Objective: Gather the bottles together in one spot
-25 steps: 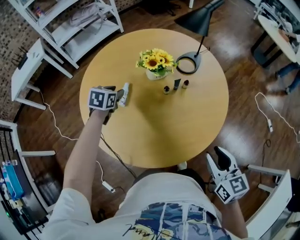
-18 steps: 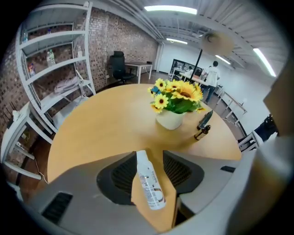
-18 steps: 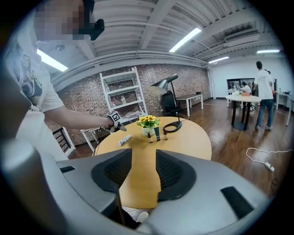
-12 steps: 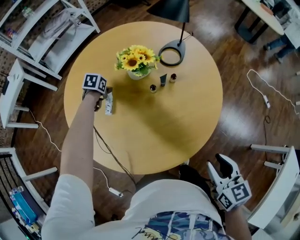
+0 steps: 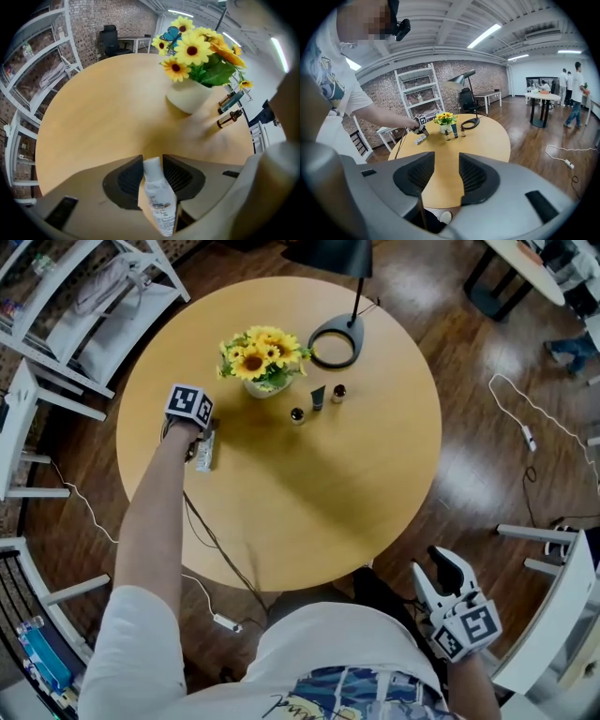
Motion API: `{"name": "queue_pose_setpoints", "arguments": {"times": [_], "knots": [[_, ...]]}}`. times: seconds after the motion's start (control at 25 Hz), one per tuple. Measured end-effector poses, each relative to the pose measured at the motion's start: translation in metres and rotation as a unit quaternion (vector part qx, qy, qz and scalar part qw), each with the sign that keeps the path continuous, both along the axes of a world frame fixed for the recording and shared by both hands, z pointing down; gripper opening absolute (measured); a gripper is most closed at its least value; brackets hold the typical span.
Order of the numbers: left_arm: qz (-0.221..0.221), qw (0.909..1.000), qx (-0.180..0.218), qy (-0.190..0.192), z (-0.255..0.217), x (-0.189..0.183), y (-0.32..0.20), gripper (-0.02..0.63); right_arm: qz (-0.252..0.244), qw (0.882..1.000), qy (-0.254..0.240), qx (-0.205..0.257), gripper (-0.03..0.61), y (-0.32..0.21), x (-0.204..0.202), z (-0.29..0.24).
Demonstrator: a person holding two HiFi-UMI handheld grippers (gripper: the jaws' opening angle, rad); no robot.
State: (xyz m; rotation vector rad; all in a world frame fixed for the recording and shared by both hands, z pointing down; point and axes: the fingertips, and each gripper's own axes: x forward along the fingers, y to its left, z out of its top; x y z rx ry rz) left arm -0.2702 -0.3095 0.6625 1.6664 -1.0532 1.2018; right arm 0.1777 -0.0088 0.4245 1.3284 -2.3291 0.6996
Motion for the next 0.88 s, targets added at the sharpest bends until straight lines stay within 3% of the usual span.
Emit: {"name": "queue_pose_setpoints", "arguments": {"times": [0.2, 0.4, 0.64, 0.88], "knots": [[0.011, 0.9984, 0.055, 0.005, -0.023, 0.006, 0.0, 0.115, -0.012, 1.0, -0.002, 0.001, 0.19, 0.001, 0.002, 0.0], [-0.003, 0.991, 0.127, 0.042, -0.067, 0.018, 0.009, 0.112, -0.028, 0.999, -0.016, 0.004, 0.19, 0.006, 0.0, 0.001], [0.008, 0.9772, 0.2, 0.071, -0.107, 0.046, 0.021, 0.11, -0.038, 0.999, -0.03, 0.014, 0.19, 0.007, 0.008, -0.003], [0.066, 0.9558, 0.265, 0.109, -0.129, 0.093, 0.03, 0.11, -0.028, 0.999, -0.037, 0.008, 0.19, 0.017, 0.027, 0.0]]}}
